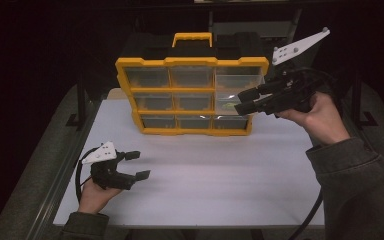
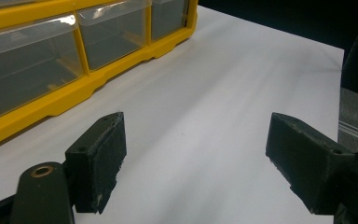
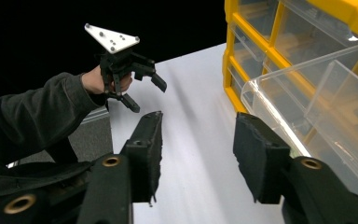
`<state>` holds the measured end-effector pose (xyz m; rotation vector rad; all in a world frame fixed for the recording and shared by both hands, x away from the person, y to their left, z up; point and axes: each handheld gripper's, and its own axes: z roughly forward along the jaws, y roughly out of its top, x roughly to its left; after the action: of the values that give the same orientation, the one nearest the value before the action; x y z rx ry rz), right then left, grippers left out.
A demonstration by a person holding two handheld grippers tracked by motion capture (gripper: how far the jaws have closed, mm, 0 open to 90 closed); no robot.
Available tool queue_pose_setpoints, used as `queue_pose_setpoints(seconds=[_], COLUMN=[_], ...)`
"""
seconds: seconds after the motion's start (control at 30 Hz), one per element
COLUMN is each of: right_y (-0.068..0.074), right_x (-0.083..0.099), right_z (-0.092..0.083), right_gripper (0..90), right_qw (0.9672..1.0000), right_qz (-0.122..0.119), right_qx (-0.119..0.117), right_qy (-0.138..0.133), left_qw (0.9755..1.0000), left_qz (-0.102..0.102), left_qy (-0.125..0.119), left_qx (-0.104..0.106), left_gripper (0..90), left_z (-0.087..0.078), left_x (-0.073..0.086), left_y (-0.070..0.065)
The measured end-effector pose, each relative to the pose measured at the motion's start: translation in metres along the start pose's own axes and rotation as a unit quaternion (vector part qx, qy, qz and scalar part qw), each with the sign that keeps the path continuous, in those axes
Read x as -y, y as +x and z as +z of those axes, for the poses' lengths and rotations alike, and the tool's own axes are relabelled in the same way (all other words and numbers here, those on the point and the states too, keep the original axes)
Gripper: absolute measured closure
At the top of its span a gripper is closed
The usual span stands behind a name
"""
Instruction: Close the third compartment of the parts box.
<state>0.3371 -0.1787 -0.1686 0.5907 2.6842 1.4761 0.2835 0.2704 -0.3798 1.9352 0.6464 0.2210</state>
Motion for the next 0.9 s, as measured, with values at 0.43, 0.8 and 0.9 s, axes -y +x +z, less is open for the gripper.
queue_pose_setpoints(seconds=[0.43, 0.8, 0.9], right_y=[-0.004, -0.008, -0.010], right_x=[0.010, 0.015, 0.016], right_z=[0.012, 0.021, 0.023], right_gripper=[65.4, 78.4, 80.4], right_qw=[0.9999, 0.9998, 0.9996], right_qz=[-0.004, -0.004, -0.005], right_qx=[-0.006, 0.003, 0.010], right_qy=[0.012, 0.021, 0.026], left_qw=[1.0000, 1.0000, 1.0000], left_qz=[-0.006, 0.003, 0.002], left_qy=[0.000, 0.003, 0.003], left_qx=[-0.003, -0.003, -0.003], left_gripper=[20.2, 20.2, 20.2], left_z=[0.000, 0.000, 0.000], left_x=[0.001, 0.001, 0.001], left_y=[0.001, 0.002, 0.002])
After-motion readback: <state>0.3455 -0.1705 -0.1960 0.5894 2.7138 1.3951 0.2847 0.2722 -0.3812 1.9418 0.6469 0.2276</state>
